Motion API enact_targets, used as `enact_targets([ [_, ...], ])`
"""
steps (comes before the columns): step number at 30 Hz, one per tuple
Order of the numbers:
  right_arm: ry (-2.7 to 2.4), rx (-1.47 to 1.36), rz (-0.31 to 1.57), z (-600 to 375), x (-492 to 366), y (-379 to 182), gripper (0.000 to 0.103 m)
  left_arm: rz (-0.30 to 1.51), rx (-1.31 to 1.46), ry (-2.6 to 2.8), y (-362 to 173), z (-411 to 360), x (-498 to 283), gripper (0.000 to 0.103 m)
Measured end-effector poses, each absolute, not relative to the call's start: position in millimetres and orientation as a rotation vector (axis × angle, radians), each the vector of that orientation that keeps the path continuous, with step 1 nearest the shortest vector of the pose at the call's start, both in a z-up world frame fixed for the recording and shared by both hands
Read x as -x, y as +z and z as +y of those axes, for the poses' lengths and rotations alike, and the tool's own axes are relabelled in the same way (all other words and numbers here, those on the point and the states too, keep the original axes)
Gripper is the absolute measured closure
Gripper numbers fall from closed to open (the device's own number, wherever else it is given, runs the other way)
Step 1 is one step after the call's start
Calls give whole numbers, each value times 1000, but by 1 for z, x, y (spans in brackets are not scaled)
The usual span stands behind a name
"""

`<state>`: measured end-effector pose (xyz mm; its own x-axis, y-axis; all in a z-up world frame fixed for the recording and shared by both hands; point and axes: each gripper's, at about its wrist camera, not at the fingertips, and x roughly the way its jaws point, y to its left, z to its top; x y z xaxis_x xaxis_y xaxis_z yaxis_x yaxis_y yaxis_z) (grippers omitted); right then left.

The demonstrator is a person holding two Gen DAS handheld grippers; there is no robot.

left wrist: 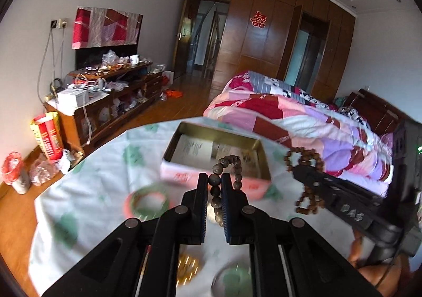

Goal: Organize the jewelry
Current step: 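Carry both bracelets into the pink tin and open both tools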

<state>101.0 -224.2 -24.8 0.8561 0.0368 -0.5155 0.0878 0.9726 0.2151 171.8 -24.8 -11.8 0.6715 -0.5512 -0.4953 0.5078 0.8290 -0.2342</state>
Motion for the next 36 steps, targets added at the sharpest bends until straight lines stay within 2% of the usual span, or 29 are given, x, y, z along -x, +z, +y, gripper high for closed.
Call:
enact_targets([
  [12,-157,-261,571,-258,-204,-60,77,626,76,-565,-32,-78,-261,94],
  [24,-128,-260,589,-258,-224,-76,77,731,-44,-493,-74,-108,-302,92],
  [25,-124,-262,587,-258,-224,-75,75,740,-41,-498,-74,-108,-303,90],
  [26,-122,-263,590,-258,-225,-76,71,750,-40,-501,-75,-108,-304,81],
  [27,-104,-266,590,-258,-225,-75,58,759,-42,-490,-74,-106,-304,67],
  [28,-81,-266,576,-255,-223,-74,51,759,-43,-479,-73,-105,-304,59],
  [29,-96,-258,564,-254,-221,-72,50,752,-43,-464,-70,-103,-304,44],
  [30,-114,-242,538,-254,-216,-68,47,732,-36,-451,-64,-97,-301,35],
  [33,-137,-272,462,-261,-203,-59,31,684,-44,-436,-49,-87,-290,33],
  [36,-184,-293,404,-269,-191,-51,30,655,-87,-393,-40,-69,-271,33],
])
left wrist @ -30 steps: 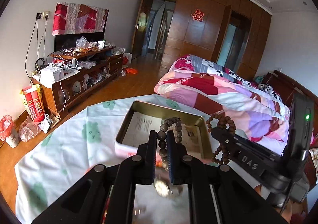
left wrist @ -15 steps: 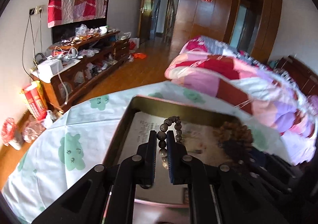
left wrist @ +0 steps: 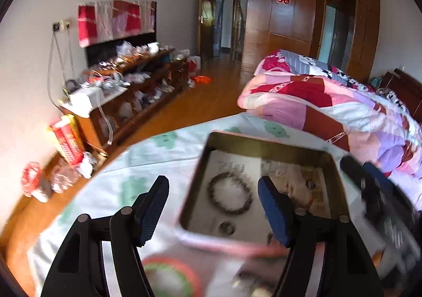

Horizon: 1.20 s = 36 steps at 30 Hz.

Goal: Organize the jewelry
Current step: 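Carry both bracelets into the pink tin and open both tools, then withdraw both tools from the tin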

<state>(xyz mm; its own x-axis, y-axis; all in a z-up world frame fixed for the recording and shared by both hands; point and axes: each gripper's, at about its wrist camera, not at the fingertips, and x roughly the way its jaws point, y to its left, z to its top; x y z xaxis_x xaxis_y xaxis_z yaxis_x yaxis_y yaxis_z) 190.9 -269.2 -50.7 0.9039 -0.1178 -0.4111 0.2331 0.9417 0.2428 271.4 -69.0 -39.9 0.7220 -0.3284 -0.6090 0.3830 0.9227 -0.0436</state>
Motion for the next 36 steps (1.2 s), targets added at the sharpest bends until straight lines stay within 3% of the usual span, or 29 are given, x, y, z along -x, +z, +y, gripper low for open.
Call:
enact_targets([
  [9,-247,-312,480,-272,-170,-46,30,680,-44,-328,-55,-15,-207,33],
  [36,-123,-204,615,-214,-62,-59,28,669,36,-317,-71,47,-111,33],
])
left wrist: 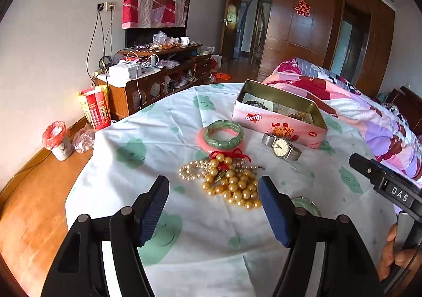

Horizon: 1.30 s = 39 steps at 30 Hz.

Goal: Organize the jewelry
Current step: 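Withdraw both tools from the tin, then move the right tool over the silver bangle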

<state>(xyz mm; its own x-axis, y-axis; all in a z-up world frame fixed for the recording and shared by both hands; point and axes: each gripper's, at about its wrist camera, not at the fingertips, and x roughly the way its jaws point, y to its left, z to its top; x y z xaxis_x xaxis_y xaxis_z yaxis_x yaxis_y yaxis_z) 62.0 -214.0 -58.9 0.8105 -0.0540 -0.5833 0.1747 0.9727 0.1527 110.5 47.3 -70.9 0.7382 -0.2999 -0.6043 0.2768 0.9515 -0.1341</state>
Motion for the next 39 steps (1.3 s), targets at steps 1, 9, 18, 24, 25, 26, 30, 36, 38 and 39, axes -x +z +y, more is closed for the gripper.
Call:
enact_targets([
  [1,-121,-200,615,-211,-60,-59,28,668,39,-315,-71,49,-109,33],
  [9,-83,-168,640,-197,-49,-64,28,644,32,-285,-72,61,-94,33],
  [18,40,-118,732,-170,-52,-76,28,644,42,-279,-76,64,-88,33],
  [24,130,-77,837,-147,-66,-94,27,667,42,-273,-79,66,-89,33],
  [25,138,-71,846,-143,-67,-96,25,667,42,-272,-79,67,-89,33],
  [26,147,-63,858,-141,-69,-99,25,668,41,-271,-79,68,-89,33],
  [30,158,-18,904,-130,-76,-106,24,670,26,-262,-81,69,-89,33],
  [36,127,51,959,-119,-86,-114,22,695,28,-260,-85,69,-92,33],
  [38,126,75,965,-116,-86,-115,22,695,25,-261,-84,68,-92,33],
  [39,127,77,966,-117,-85,-115,22,692,23,-263,-84,68,-92,33],
])
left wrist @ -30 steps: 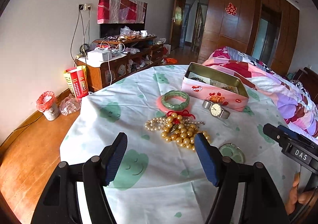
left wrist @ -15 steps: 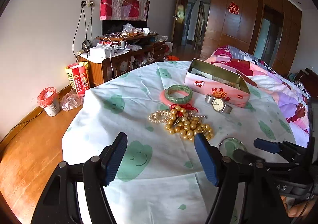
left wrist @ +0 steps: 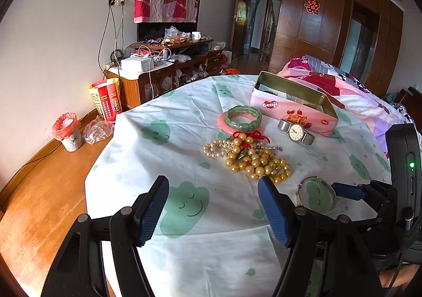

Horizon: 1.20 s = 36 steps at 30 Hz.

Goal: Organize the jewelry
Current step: 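Move the right tool over the silver bangle, then grasp the green jade bangle with the left tool while the right tool grasps the silver bangle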

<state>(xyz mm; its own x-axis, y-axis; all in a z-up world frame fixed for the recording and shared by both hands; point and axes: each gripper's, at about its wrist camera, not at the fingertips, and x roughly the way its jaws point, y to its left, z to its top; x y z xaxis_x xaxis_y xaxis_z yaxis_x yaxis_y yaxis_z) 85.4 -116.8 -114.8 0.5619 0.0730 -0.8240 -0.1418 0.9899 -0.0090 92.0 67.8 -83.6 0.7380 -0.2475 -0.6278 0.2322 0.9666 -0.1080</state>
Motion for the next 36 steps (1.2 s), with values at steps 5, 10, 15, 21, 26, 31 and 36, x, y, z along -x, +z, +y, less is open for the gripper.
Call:
enact_targets([
  [5,127,83,960,-121,-81,-113,30,694,22,-271,-83,66,-92,33],
  [10,141,25,931,-131,-74,-109,30,697,16,-280,-84,63,-93,33],
  [15,59,-50,825,-161,-70,-89,30,702,13,-303,-83,53,-101,33],
  [21,-63,-122,694,-191,-66,-64,30,692,36,-349,-75,41,-121,33],
  [26,-115,-140,642,-197,-70,-62,30,687,21,-426,-68,13,-155,33],
  [31,-131,-169,662,-206,-74,-67,30,645,-41,-516,-64,-17,-184,47],
  [36,-121,-204,690,-213,-77,-75,30,734,-87,-516,-80,-33,-219,55],
])
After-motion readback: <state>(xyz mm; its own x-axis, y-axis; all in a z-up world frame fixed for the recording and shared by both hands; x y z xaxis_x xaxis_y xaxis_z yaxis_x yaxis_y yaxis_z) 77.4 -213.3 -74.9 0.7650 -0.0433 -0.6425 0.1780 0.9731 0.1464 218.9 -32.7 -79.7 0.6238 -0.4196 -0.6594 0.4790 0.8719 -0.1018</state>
